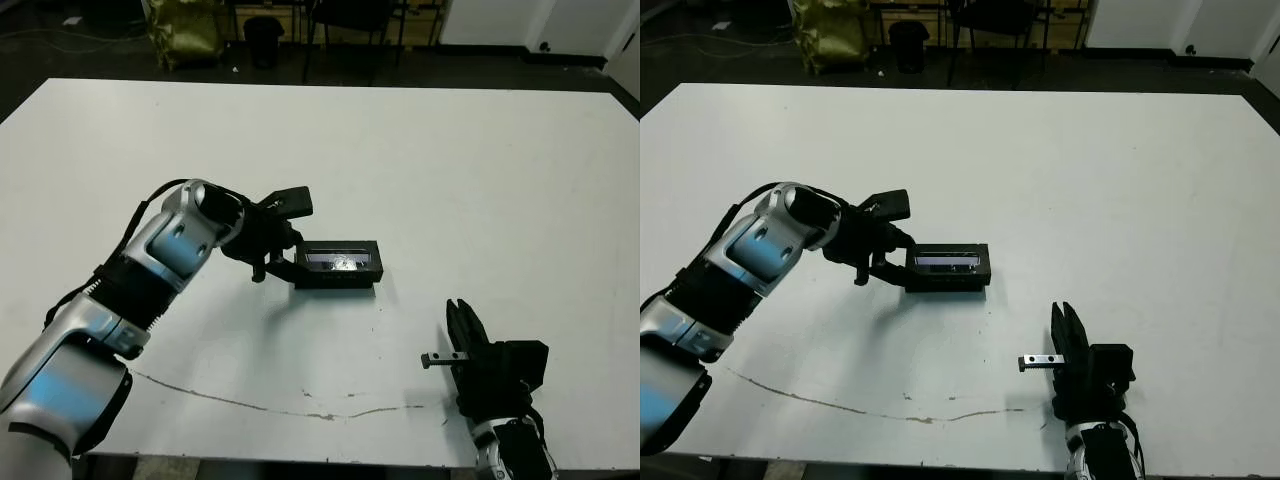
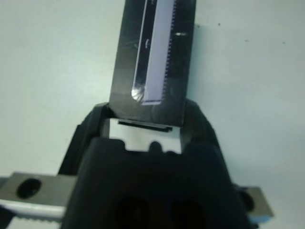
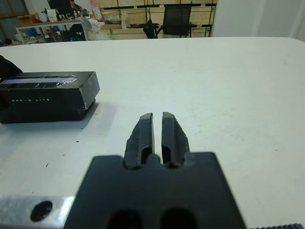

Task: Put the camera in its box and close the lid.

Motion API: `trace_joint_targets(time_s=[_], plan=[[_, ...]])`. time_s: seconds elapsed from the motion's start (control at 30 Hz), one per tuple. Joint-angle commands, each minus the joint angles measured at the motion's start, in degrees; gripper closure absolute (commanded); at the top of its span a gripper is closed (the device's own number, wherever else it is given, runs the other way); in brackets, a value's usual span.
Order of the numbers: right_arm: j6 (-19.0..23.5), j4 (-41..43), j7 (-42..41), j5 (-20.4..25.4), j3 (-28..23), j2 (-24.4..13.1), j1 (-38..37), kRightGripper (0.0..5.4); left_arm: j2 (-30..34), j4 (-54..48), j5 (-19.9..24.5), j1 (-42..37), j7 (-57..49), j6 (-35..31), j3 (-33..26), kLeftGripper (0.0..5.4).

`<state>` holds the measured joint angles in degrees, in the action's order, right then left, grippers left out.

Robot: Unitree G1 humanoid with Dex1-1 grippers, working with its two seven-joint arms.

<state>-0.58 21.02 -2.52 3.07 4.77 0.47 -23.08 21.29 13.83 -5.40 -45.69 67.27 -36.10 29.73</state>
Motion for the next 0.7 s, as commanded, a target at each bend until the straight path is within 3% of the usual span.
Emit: trace_joint_targets(time_s=[0.03, 0.3, 0.7], plan=[[0.95, -0.57, 0.45, -0.26, -0.29, -0.04, -0.47, 5.40, -0.12, -1.43, 0.73, 1.22, 0.34, -5.40, 1.38, 3.31], [-1.49, -2.57, -0.09, 0.45, -0.60, 0.05, -0.18, 5.40, 1.04, -5.63, 1.01, -0.28, -1.68, -12.85, 2.40, 3.31], [-0.70, -1.42, 0.08, 0.31, -0.26, -0.07, -0.65, 5.40, 4.51, -6.65, -0.58, -0.16, -3.48, -8.99, 5.20, 3.31]])
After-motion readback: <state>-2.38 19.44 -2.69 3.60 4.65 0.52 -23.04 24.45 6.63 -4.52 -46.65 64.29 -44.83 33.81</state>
